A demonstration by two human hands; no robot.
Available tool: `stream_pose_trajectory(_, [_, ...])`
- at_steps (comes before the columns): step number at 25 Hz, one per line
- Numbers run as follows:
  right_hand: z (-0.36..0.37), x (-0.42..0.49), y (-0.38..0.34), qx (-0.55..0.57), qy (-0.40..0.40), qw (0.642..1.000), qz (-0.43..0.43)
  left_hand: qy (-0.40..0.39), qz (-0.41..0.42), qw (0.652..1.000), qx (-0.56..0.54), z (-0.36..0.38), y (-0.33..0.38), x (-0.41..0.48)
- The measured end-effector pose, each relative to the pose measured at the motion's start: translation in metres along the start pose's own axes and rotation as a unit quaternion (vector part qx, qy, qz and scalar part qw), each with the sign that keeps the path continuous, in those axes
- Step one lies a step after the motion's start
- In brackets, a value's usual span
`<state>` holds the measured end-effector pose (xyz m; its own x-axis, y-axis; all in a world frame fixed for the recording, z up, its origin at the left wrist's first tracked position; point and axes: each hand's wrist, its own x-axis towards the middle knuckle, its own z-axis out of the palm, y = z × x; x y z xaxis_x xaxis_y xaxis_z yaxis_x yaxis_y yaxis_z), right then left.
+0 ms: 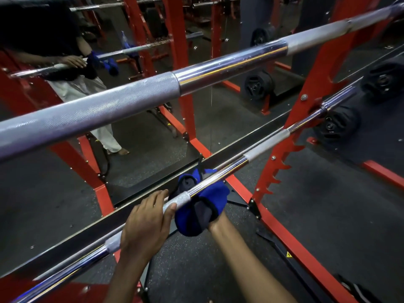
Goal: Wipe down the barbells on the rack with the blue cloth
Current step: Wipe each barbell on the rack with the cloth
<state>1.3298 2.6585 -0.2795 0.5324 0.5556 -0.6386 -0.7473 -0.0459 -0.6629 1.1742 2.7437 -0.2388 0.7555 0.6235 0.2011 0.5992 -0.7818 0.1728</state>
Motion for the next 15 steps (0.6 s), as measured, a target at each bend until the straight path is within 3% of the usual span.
stream_pose_trajectory(2, [-0.023,0.003,-0.024,-0.001,0.037,0.995,-0.093,0.013,-0.011,1.0,0.001,0.0,0.003,0.0])
stream_pose_trajectory(4, [-0.027,0.006,-0.037,0.0,0.139,0.966,-0.219,0.013,-0.014,1.0,0.009,0.002,0.006,0.001])
stream_pose_trajectory(5, [-0.03,0.005,-0.044,-0.091,0.22,0.931,-0.278,0.013,-0.014,1.0,0.014,0.002,0.008,0.001])
stream_pose_trajectory(7, [-0.042,0.01,-0.051,-0.231,0.276,0.827,-0.431,0.011,-0.022,1.0,0.016,0.001,0.011,0.002])
stream_pose_trajectory(8, [-0.049,0.012,-0.057,-0.287,0.276,0.781,-0.481,0.005,-0.026,1.0,0.015,0.001,0.012,0.004])
stream_pose_trajectory(11, [-0.046,0.019,-0.075,-0.372,0.194,0.742,-0.523,-0.004,-0.027,1.0,0.016,0.003,0.012,0.007])
stream_pose_trajectory(13, [-0.036,0.012,-0.081,-0.441,0.14,0.684,-0.563,0.007,-0.037,0.999,0.013,0.004,0.014,0.007])
stream_pose_trajectory(15, [-0.04,0.008,-0.084,-0.501,0.021,0.639,-0.583,0.019,-0.056,0.998,0.015,0.005,0.02,0.009])
